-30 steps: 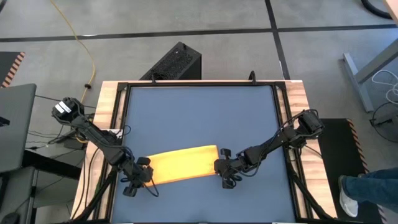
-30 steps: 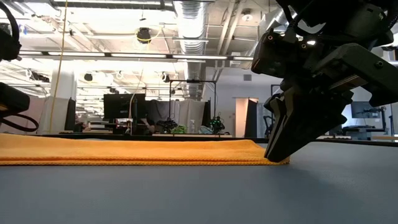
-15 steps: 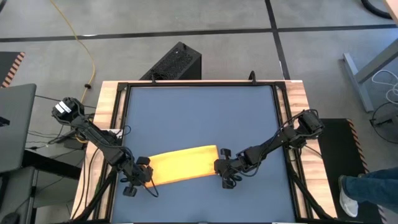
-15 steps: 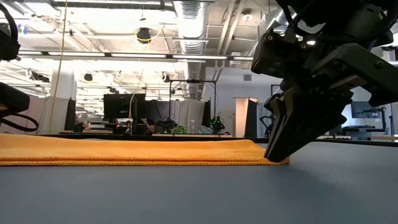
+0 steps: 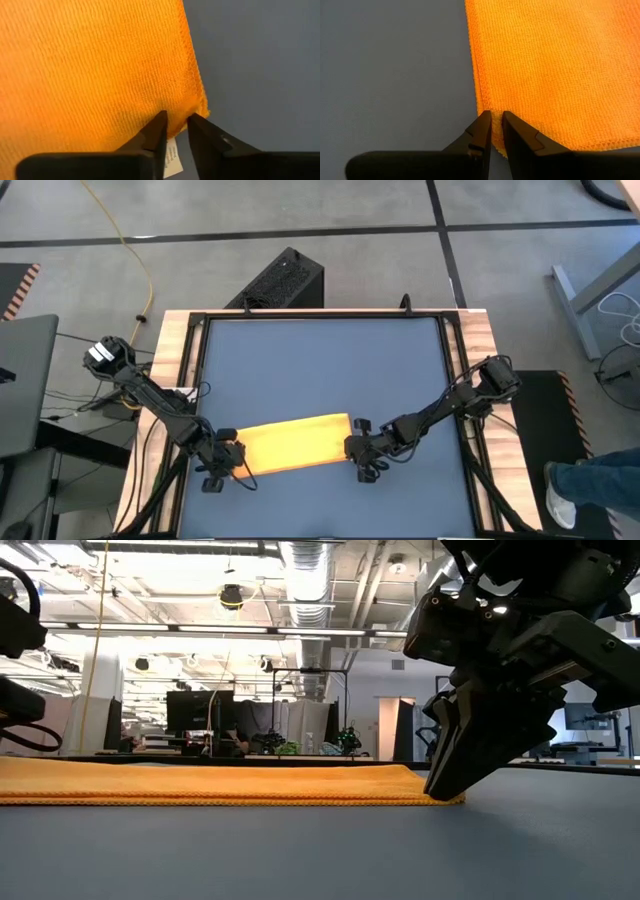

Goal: Roll towel into tight, uniform cylinder
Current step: Roll the orange towel

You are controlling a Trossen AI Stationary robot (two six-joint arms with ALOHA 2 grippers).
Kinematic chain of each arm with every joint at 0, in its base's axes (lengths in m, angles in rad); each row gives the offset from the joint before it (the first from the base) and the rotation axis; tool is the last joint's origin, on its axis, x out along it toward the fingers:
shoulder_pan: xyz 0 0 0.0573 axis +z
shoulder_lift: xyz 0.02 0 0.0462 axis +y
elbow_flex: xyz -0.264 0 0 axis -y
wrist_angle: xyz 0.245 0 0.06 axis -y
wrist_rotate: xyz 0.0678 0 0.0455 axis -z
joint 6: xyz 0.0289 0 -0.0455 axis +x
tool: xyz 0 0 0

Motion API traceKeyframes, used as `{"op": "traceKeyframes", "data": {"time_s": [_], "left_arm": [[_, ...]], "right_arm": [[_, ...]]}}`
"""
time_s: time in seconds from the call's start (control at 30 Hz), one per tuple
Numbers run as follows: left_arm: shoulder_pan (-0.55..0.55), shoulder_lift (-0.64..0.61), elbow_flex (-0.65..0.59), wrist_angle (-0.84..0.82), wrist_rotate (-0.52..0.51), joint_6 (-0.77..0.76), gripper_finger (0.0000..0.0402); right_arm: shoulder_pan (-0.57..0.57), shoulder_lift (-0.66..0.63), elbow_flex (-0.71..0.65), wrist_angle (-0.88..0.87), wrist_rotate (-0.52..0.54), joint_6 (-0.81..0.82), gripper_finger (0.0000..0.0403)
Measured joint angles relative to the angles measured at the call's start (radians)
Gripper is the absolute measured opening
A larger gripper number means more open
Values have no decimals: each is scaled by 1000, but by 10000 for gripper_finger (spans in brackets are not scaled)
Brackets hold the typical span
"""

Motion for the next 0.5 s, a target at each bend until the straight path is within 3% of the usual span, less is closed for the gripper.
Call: {"op": "traceKeyframes", "data": {"time_s": [0.17,0.5], "left_arm": [[1,-12,1,-8,83,-7,116],[1,-234,1,-76,31,-13,135]], "right_arm": [[0,0,0,9,0,0,76],[-1,-1,1,25,0,1,76]]}}
